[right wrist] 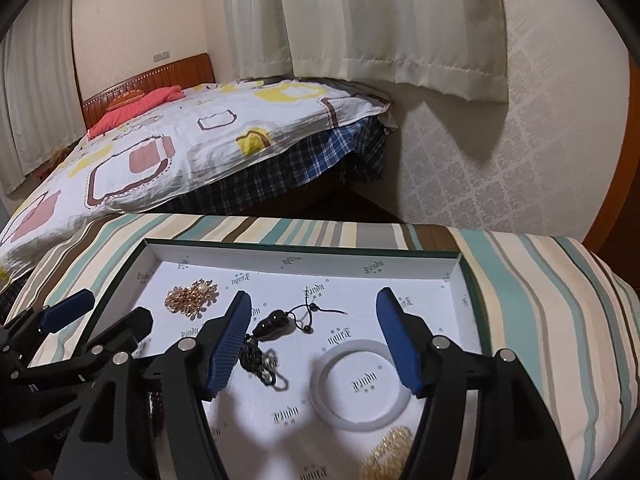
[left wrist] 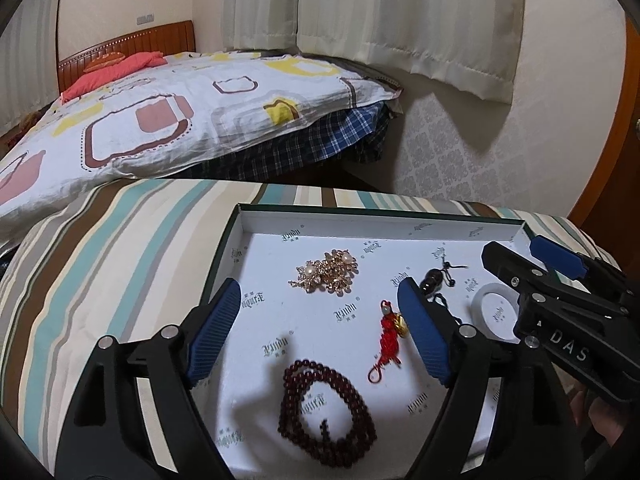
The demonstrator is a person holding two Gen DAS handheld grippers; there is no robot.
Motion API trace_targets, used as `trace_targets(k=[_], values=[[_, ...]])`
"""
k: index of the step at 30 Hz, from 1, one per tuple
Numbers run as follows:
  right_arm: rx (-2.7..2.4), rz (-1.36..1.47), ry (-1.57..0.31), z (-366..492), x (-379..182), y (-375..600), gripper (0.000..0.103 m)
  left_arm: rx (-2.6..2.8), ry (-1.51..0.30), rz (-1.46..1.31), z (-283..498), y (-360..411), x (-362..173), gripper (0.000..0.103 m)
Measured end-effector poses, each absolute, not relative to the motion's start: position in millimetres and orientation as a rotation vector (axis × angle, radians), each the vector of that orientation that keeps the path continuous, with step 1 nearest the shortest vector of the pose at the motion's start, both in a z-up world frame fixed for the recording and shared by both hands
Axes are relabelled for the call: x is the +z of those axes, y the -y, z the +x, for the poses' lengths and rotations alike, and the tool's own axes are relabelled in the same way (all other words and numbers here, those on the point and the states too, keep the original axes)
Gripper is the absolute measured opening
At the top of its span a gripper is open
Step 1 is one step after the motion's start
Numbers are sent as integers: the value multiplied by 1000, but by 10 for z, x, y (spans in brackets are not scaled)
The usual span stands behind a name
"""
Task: Organize jewelry
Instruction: 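Withdraw both grippers from the box toward the remaining jewelry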
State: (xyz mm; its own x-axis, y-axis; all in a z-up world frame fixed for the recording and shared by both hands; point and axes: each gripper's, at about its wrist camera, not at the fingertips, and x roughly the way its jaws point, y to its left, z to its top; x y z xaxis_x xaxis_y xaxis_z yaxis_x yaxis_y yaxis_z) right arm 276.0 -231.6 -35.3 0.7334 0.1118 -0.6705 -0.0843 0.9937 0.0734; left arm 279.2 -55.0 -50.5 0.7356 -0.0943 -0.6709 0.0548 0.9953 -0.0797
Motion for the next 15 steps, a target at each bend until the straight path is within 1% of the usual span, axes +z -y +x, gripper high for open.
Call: trace_targets(k=[15], values=[[57, 49, -675, 2068, -119, 2513, 66, -88, -659, -30, 2082, 486, -228, 79]])
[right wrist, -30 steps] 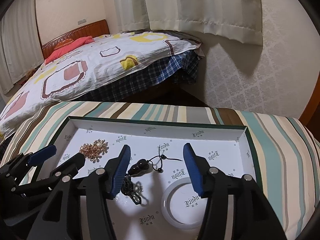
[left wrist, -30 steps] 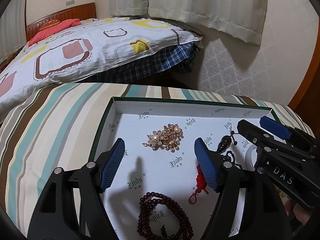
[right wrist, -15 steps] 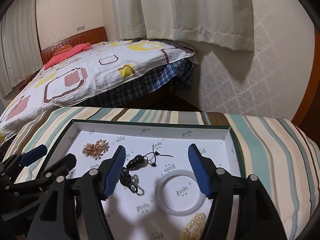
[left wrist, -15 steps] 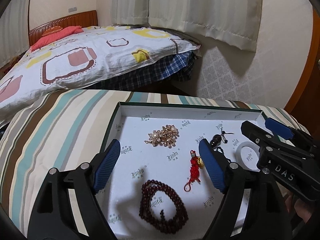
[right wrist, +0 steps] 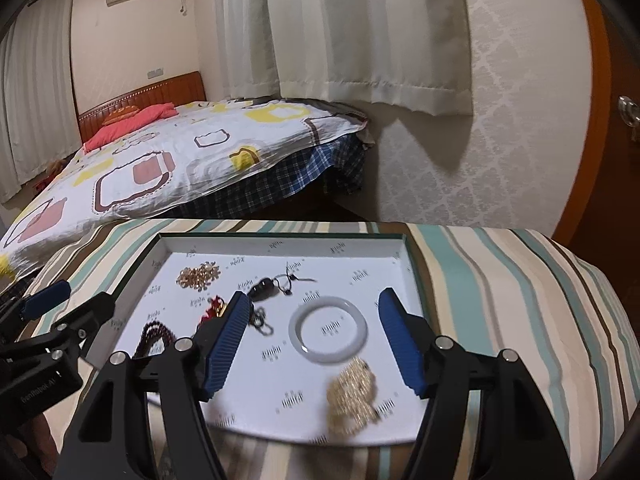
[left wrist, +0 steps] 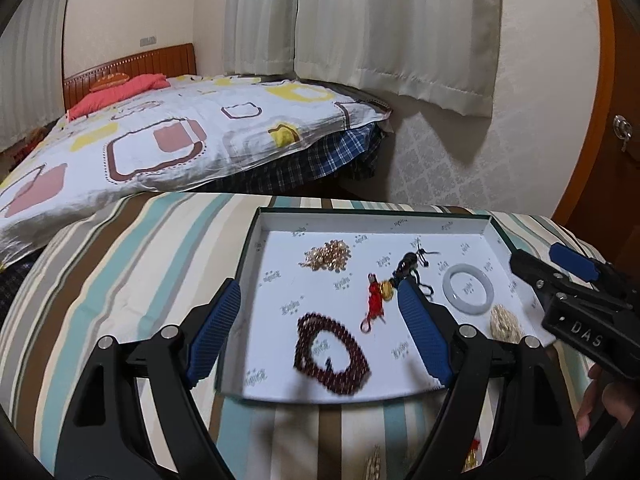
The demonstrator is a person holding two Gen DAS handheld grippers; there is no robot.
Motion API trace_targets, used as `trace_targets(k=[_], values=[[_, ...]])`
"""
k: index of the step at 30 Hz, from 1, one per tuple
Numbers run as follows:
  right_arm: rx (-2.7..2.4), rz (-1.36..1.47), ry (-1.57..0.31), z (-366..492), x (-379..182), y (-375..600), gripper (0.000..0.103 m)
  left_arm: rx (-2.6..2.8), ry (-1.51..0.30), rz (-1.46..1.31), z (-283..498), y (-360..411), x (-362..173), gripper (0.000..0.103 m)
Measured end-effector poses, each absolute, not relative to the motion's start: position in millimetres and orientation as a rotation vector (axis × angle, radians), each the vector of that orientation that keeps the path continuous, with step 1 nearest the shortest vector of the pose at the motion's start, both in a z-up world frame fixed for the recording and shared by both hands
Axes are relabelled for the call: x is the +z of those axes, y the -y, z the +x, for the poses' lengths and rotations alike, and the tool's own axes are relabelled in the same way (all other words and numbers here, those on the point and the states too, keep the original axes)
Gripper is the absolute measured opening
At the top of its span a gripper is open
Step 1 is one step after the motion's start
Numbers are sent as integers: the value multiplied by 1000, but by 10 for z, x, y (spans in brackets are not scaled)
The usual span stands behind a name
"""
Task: Organize jewelry
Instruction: 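Withdraw both grippers from the box toward the remaining jewelry, then grasp the silver rhinestone brooch with the left gripper while the right gripper grasps the red flower charm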
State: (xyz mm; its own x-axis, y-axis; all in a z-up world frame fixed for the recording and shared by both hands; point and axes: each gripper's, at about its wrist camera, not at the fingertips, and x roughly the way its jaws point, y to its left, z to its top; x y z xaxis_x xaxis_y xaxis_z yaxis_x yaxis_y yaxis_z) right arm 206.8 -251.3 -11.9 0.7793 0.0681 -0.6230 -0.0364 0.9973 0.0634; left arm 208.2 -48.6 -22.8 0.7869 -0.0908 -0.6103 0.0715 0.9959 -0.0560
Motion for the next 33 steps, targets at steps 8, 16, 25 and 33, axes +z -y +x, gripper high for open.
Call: trace_targets(k=[8, 16, 25, 33], values=[[30, 38, -670, 1626, -176, 2545, 66, -105, -672, -18, 1659, 505, -329, 79], [21, 47, -678, 1253, -317, 2584, 66, -107, -728, -8, 1369, 505, -576, 79], [12, 82, -718, 948, -533, 2650, 66, -118, -795, 6, 1208, 565, -843, 76], [17, 101, -739, 878, -623, 2659, 66, -148, -869, 30, 1260, 669, -970, 52]])
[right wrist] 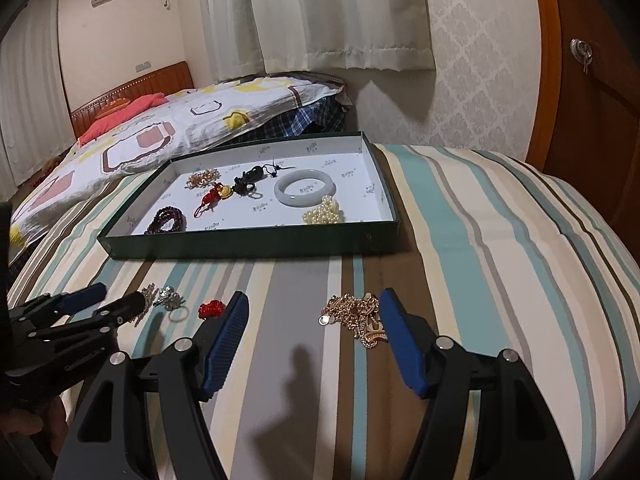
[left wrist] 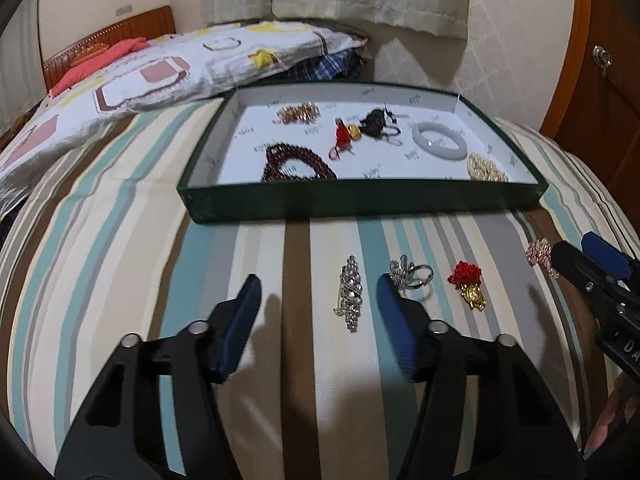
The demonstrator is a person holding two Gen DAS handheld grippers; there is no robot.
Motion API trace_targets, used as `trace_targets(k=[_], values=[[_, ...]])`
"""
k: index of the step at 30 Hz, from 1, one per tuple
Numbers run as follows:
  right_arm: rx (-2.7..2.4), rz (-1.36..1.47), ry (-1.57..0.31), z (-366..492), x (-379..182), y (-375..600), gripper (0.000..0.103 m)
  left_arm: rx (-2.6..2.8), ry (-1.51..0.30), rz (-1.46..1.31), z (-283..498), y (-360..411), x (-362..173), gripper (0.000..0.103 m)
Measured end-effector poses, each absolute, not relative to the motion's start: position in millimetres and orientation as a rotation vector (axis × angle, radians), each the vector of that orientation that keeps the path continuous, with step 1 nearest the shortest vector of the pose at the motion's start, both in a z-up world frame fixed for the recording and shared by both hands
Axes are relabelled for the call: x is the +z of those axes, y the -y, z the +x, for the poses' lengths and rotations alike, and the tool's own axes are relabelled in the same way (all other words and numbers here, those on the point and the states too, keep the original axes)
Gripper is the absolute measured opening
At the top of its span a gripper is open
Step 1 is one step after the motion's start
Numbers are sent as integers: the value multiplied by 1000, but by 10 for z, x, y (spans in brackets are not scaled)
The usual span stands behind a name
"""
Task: Organize jewelry
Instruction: 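Grasp the silver rhinestone brooch with the left gripper while the right gripper grasps the red flower charm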
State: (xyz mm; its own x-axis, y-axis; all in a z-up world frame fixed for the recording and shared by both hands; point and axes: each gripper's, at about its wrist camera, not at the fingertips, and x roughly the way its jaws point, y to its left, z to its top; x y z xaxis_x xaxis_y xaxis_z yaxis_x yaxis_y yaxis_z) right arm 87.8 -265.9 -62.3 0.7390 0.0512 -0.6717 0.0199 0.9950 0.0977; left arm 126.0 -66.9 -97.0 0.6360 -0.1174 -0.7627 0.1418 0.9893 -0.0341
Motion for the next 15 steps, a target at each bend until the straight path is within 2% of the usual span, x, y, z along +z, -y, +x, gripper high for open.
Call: trace_targets(k=[5, 8, 9, 10, 15], values=[[24, 97, -737, 874, -620, 2632, 66, -168, -904, 14, 1322, 661, -1016, 45], [27, 97, -743, 881, -632, 2618, 66, -178, -904, 20, 1334, 665, -1016, 30], [29, 96, -745, 879, -636, 2607, 66, -184, -904, 22, 1337, 665, -1013, 21], [33, 93, -749, 881, -643, 2590, 66, -189, -904, 20, 1339, 656, -1015, 16], [62, 75, -762, 908, -659, 2470, 66, -188, -895, -3, 1330, 577, -996, 16]])
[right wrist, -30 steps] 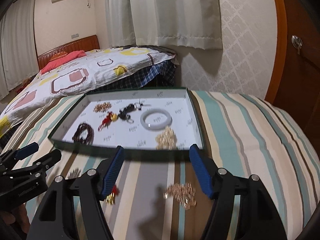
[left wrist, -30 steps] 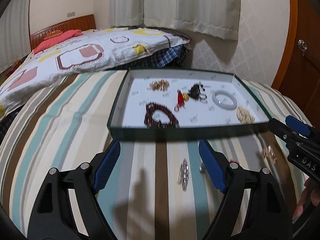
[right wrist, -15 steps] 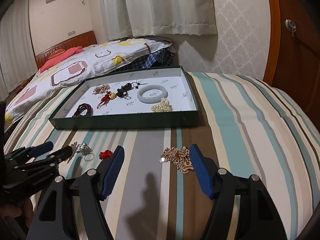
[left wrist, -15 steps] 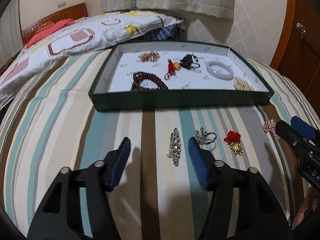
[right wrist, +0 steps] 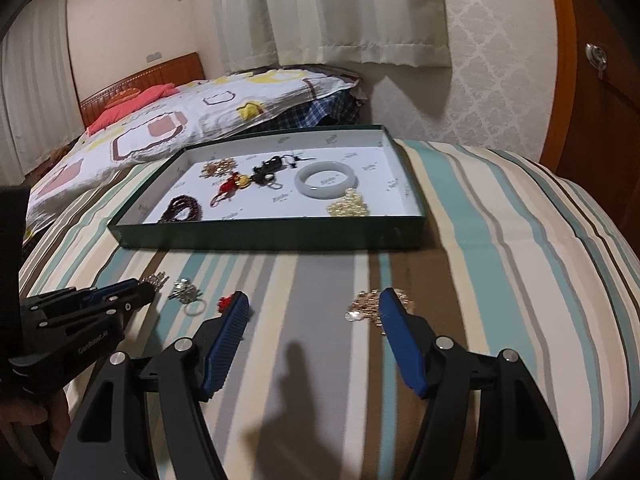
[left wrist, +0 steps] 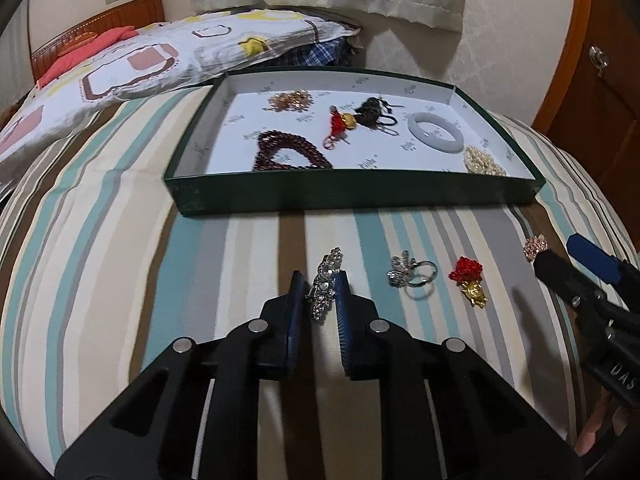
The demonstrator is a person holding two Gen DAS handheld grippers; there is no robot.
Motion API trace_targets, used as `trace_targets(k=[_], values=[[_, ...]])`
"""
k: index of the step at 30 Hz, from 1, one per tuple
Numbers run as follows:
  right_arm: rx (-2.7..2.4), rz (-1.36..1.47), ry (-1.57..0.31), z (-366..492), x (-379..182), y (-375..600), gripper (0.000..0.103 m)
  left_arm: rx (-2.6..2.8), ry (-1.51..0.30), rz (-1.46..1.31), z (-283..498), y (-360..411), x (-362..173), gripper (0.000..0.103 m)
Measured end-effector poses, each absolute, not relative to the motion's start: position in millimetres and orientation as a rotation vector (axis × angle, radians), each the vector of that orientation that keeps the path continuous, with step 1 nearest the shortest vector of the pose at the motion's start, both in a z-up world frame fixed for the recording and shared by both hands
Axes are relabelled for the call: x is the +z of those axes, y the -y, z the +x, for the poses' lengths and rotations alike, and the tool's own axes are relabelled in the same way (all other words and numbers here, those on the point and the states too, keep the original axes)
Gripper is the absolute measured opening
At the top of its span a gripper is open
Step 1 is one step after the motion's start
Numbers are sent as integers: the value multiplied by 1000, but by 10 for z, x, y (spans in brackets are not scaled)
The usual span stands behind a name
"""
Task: Organize jewelry
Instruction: 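Grasp the silver rhinestone brooch with the left gripper while the right gripper grasps the red flower charm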
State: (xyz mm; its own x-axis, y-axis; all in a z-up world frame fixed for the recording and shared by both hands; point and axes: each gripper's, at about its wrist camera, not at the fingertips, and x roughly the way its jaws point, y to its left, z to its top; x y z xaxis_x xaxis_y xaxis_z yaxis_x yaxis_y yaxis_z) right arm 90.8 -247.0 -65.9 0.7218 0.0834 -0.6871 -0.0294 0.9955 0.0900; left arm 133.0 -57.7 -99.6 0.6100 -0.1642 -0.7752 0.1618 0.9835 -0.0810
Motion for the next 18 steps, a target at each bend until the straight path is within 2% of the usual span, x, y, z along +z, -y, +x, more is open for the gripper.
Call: trace_targets(k=[12, 16, 18], values=[[145, 40, -852, 1147, -769, 2125, 66, -102, -848, -38, 1253, 143, -875, 16], [154, 36, -907, 1248, -853, 2074, 57, -78, -833, -32, 1242, 59, -856, 16], [154, 36, -922, 1270, -872, 2066, 56, -76, -834, -40, 1249, 32, -861, 16]])
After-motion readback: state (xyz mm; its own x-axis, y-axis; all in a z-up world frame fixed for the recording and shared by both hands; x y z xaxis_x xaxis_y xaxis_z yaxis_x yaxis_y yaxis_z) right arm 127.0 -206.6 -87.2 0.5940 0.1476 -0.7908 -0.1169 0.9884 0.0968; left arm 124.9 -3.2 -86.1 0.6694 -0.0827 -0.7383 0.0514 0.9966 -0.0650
